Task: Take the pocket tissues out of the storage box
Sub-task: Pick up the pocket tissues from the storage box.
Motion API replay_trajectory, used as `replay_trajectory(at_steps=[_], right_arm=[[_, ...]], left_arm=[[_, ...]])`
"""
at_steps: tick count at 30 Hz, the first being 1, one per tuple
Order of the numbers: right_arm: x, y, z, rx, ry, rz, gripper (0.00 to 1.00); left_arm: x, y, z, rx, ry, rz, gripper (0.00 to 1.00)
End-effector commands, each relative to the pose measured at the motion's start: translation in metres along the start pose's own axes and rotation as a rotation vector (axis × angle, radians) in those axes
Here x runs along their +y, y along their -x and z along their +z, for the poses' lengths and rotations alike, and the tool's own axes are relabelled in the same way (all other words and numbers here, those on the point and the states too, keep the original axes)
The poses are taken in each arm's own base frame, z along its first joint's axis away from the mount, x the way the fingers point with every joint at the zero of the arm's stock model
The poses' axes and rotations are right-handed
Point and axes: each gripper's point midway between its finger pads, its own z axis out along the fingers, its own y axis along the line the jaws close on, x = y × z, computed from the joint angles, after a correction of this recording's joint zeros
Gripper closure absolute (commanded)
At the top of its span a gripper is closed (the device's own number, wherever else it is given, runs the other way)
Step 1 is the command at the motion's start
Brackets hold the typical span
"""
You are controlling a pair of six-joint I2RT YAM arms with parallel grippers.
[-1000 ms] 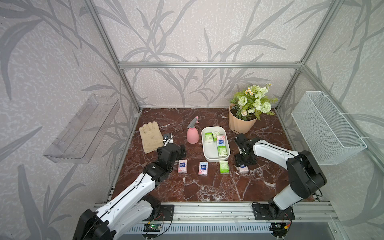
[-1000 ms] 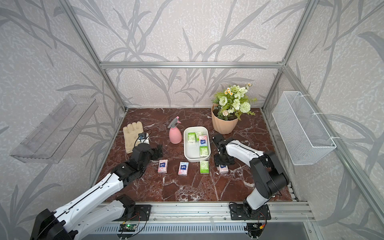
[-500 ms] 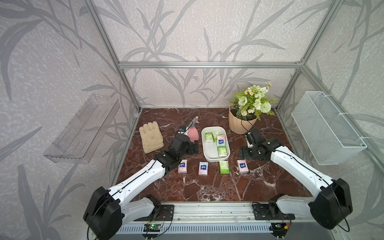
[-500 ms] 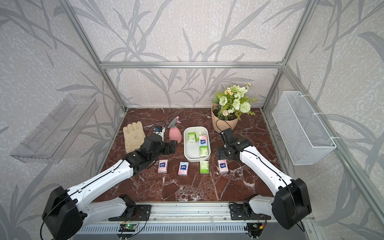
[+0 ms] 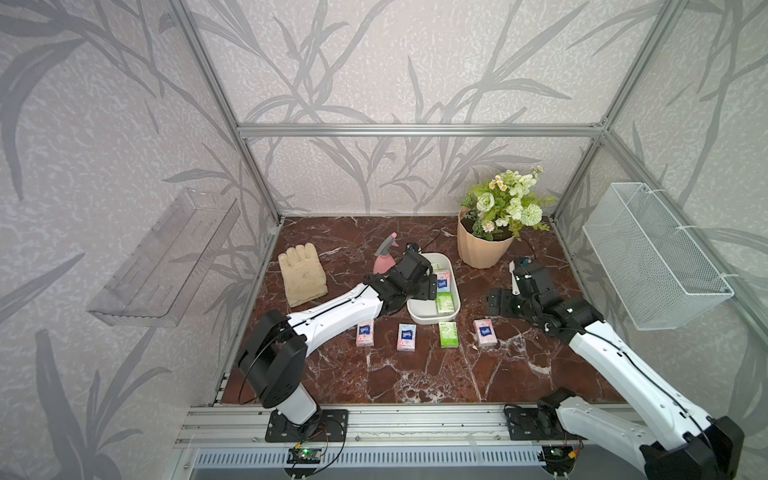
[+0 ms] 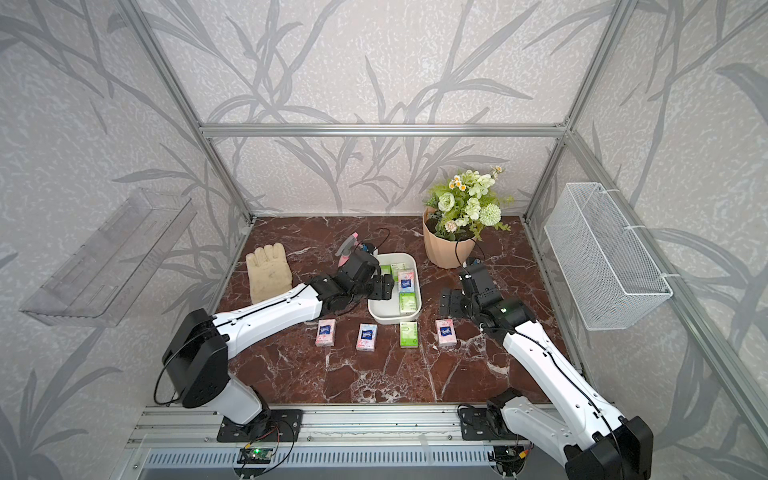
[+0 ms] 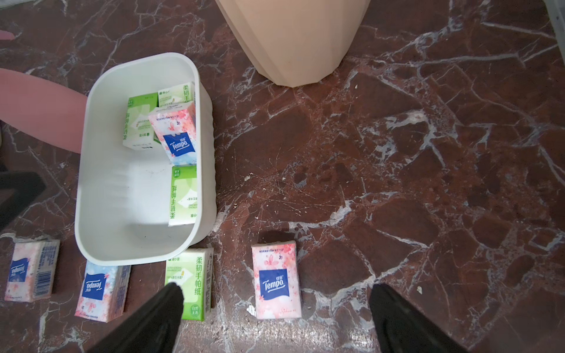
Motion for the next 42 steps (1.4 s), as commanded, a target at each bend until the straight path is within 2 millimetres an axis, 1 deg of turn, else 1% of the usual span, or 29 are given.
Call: replay_trajectory(at_steps=[1,7,10,12,16,19,22,27,31,33,39,42], right_arm=[[0.005,0.007,-0.007,-0.050,0.044,-0.027,0.01],[0.004,0.006,-0.019,-0.092,0.069,-0.051,0.01],[0.001,0.006,-0.021,-0.102,0.062,-0.048,0.01],[-0.001,0.005,-0.022,-0.105,0.056,-0.049,0.01],[-0.005,0.003,-0.023,-0.101,0.039,-0.056,0.01],[-0.007,0.002,-0.024,-0.102,0.029,-0.063,0.01],[-0.009,0.002,-0.025,-0.103,0.020,-0.065,0.01],[-0.010,0.001,-0.025,-0.102,0.017,-0.066,0.01],[-0.012,-0.001,-0.024,-0.098,0.011,-0.067,0.01],[-0.013,-0.002,-0.023,-0.094,0.006,-0.068,0.01],[-0.014,-0.005,-0.021,-0.088,0.001,-0.071,0.01],[-0.014,-0.006,-0.019,-0.084,0.004,-0.066,0.01]], left_arm=[[-0.004,-0.019,0.010,0.124,0.035,0.001,0.13],[-0.023,-0.032,0.036,0.253,0.021,0.010,0.23],[-0.034,-0.038,0.046,0.303,0.003,0.021,0.27],[-0.038,-0.043,0.053,0.333,0.003,0.028,0.28],[-0.039,-0.046,0.064,0.357,0.014,0.030,0.31],[-0.041,-0.050,0.072,0.374,0.016,0.032,0.34],[-0.045,-0.055,0.078,0.397,-0.001,0.034,0.39],[-0.046,-0.062,0.088,0.423,0.002,0.035,0.38],[-0.046,-0.065,0.094,0.435,0.006,0.036,0.31],[-0.046,-0.066,0.096,0.440,0.009,0.039,0.30],[-0.041,-0.073,0.103,0.461,0.030,0.056,0.30],[-0.031,-0.072,0.100,0.460,0.075,0.090,0.31]])
